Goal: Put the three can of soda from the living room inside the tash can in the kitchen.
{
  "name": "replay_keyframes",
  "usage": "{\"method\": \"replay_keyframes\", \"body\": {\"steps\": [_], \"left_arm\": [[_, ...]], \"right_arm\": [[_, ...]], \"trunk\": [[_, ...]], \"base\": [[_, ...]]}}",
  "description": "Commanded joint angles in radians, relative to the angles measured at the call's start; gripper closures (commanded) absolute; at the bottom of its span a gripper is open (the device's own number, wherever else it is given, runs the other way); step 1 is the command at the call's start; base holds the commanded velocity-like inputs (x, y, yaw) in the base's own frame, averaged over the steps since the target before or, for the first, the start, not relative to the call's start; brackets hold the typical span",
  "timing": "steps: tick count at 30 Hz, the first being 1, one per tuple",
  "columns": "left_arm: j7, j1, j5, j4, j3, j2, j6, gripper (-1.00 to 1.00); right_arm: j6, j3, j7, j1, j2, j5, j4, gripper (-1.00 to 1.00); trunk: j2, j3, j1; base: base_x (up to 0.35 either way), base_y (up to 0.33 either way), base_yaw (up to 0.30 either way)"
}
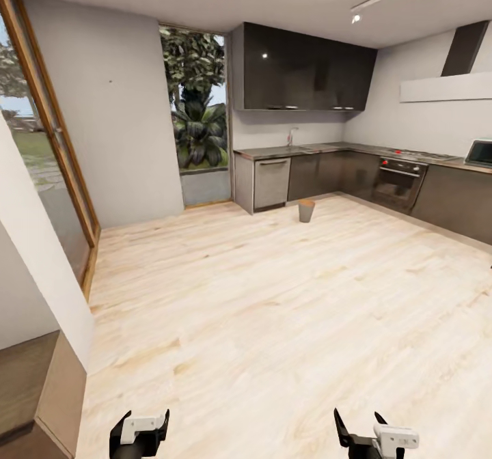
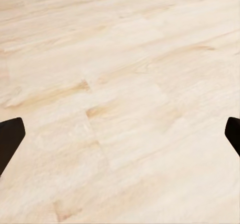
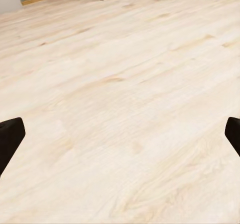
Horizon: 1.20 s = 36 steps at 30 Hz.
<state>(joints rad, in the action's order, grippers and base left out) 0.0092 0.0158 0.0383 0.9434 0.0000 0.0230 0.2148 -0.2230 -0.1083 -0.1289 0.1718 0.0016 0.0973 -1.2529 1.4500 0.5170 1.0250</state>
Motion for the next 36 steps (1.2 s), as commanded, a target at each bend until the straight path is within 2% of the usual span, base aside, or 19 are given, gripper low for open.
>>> {"method": "replay_keyframes", "body": {"steps": [1,14,36], "left_arm": [[0.000,0.000,0.000,0.000,0.000,0.000,0.000,-1.00],[0.000,0.000,0.000,0.000,0.000,0.000,0.000,-1.00],[0.000,0.000,0.000,0.000,0.000,0.000,0.000,-1.00]], "right_arm": [[0.000,0.000,0.000,0.000,-0.001,0.001,0.000,-1.00],[0.000,-0.001,0.000,0.000,0.000,0.005,0.000,-1.00],[0.000,0.000,0.000,0.000,0.000,0.006,0.001,-1.00]], "trunk": [[0.000,0.000,0.000],[0.000,0.000,0.000],[0.000,0.000,0.000]], "base": [[0.322,0.024,0.000],[0.320,0.005,-0.029],[0.315,0.000,-0.227]]}}
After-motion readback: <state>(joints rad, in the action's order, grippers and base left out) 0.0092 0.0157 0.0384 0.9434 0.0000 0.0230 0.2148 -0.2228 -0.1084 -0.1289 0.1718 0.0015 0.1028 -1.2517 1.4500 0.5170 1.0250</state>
